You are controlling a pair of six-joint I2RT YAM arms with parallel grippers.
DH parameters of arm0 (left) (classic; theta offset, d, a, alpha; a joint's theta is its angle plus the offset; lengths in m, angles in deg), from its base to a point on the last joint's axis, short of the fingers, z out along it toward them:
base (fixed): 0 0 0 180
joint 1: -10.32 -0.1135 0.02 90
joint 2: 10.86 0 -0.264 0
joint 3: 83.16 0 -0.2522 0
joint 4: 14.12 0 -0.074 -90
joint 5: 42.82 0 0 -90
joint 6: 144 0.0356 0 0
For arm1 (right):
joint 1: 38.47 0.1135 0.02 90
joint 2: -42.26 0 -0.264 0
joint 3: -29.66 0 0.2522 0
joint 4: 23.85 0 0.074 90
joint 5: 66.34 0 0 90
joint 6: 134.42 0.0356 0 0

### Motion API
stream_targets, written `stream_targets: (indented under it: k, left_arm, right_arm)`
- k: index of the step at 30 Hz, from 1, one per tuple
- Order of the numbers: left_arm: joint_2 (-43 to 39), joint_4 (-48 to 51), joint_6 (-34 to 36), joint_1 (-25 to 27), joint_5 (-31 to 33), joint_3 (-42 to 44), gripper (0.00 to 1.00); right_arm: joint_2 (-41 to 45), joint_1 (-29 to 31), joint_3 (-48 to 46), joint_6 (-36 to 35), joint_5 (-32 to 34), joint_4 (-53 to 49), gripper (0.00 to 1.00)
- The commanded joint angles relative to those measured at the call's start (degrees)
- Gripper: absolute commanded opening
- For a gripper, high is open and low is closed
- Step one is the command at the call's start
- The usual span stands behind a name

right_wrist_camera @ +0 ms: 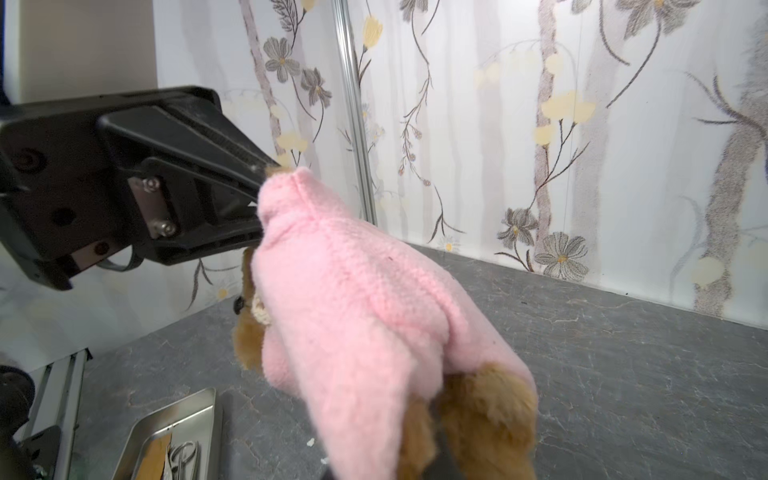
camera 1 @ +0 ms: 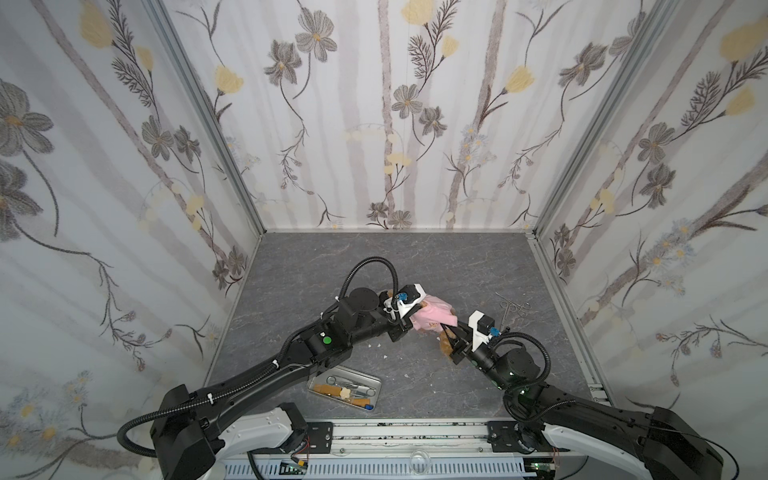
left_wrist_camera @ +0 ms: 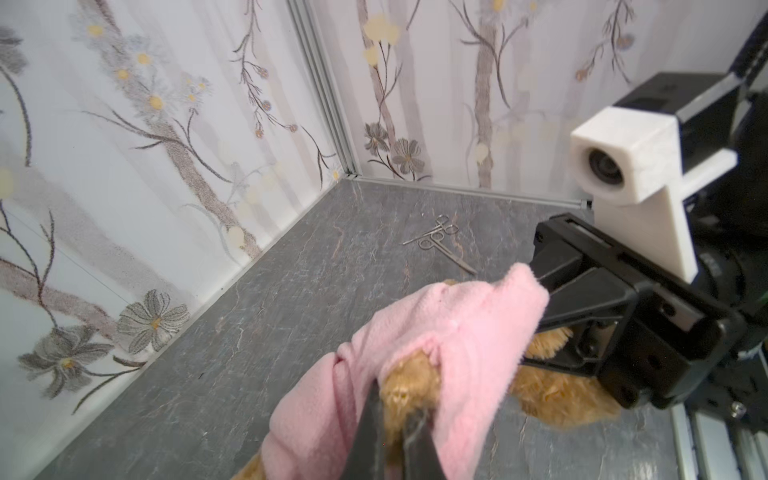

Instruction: Dress the teddy bear

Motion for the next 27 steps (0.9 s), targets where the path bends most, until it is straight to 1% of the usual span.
stream_targets:
  k: [1, 5, 11, 14, 15, 17, 19, 20, 22, 23, 24, 26, 27]
  left_arm:
    - [-1.94, -12.03, -13.94, -0.44, 2.1, 1.51, 0.0]
    - [-2.97, -16.23, -23.63, -0.55, -2.3, 3.8, 0.0]
    - [-5.05, -16.91, -28.05, -1.69, -6.69, 5.57, 0.0]
    - [-5.8, -17.82, -30.94, -3.13, -9.16, 6.45, 0.0]
    - [-5.81, -17.68, -30.71, -3.36, -10.06, 6.52, 0.0]
    - [-5.52, -14.56, -26.73, -3.18, -11.5, 5.99, 0.0]
    - [-4.87, -7.75, -18.32, -2.78, -11.23, 4.42, 0.0]
    - [-4.75, -4.26, -13.61, -2.52, -9.85, 3.86, 0.0]
    - [-5.13, -0.34, -6.01, -2.52, -7.24, 3.65, 0.0]
    - [-5.44, 1.41, -2.78, -2.55, -5.78, 3.76, 0.08]
    - [-5.76, 3.0, 0.15, -2.55, -4.59, 3.58, 0.2]
    - [-5.89, 6.62, 4.67, -2.5, -3.34, 2.76, 0.35]
    - [-5.94, 8.5, 6.95, -2.5, -3.02, 1.94, 0.4]
  right_arm:
    - [0.23, 0.11, -0.03, 1.77, 5.51, 6.26, 0.0]
    - [-0.89, 0.21, -0.13, 1.34, 7.0, 7.05, 0.0]
    - [-2.49, -0.39, -1.06, -0.4, 7.61, 8.3, 0.0]
    - [-2.17, -2.06, -1.12, -1.74, 4.17, 7.24, 0.0]
    - [-2.1, -3.63, -1.2, -1.82, 2.58, 7.01, 0.0]
    - [-2.01, -6.45, -1.06, -2.09, -3.97, 6.62, 0.0]
    - [-1.61, -8.17, -0.09, -3.37, -9.48, 4.19, 0.0]
    - [-1.04, -8.39, 0.58, -4.61, -10.97, 1.93, 0.0]
    - [0.44, -8.65, 1.73, -7.19, -12.35, -2.68, 0.0]
    - [1.3, -8.67, 2.3, -8.3, -12.62, -5.16, 0.0]
    - [2.07, -8.69, 2.9, -9.36, -12.65, -7.39, 0.0]
    - [3.02, -8.67, 3.87, -10.91, -12.99, -10.83, 0.0]
    - [3.32, -8.67, 4.4, -11.44, -13.19, -12.49, 0.0]
